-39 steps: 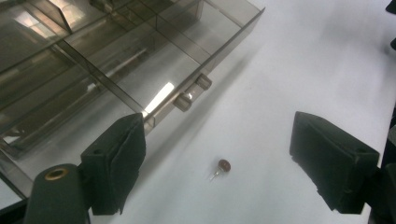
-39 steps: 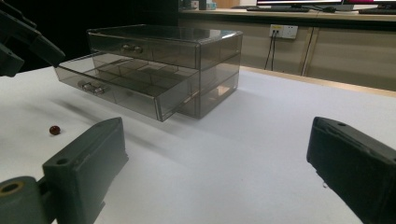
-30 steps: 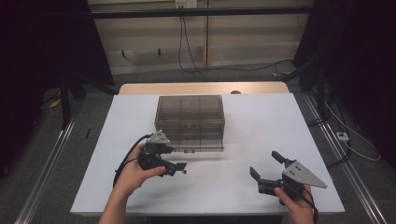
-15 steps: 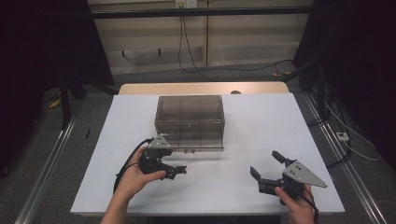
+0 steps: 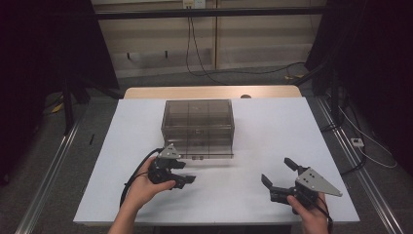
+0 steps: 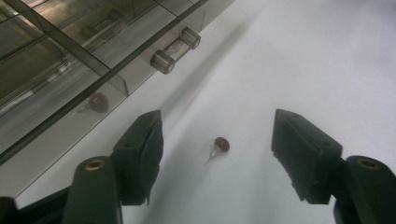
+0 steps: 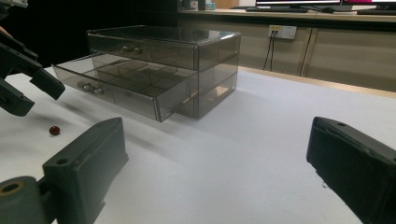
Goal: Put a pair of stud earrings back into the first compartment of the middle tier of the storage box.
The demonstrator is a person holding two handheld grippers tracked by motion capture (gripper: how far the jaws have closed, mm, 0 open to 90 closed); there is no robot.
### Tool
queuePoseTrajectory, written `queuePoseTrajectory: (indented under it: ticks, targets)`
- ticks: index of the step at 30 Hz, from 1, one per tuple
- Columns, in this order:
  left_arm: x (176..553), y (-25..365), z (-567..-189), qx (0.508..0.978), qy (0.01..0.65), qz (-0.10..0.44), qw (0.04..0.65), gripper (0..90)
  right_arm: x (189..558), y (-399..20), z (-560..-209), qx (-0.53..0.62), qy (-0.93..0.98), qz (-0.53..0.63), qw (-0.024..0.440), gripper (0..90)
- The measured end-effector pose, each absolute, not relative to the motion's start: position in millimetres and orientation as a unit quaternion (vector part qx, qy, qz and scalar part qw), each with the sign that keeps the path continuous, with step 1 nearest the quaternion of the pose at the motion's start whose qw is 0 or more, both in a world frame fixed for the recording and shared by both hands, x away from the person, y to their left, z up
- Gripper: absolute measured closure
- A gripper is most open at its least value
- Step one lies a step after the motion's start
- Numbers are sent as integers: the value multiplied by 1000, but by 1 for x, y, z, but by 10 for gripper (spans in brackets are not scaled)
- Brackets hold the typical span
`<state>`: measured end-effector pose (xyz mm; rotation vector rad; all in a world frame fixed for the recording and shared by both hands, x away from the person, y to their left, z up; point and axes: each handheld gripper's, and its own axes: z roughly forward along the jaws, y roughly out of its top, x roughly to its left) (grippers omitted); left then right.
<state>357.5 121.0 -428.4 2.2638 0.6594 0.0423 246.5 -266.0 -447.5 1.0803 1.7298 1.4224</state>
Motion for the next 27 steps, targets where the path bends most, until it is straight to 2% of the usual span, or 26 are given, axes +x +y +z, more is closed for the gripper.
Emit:
queuePoseTrajectory:
  ticks: [2, 13, 21, 27]
  targets:
    - [358, 120, -430, 889, 257, 16, 380, 441, 247, -265, -447, 411, 659, 542, 322, 41]
    - [358, 116, -439, 898, 253, 7, 361, 618, 247, -265, -448, 409, 661, 541, 321, 41]
    - [361, 115, -441, 900, 241, 3, 363, 712, 248, -266, -447, 411, 661, 540, 321, 41]
    - [361, 111, -444, 902, 244, -4, 357, 740, 248, -264, -448, 410, 662, 540, 321, 41]
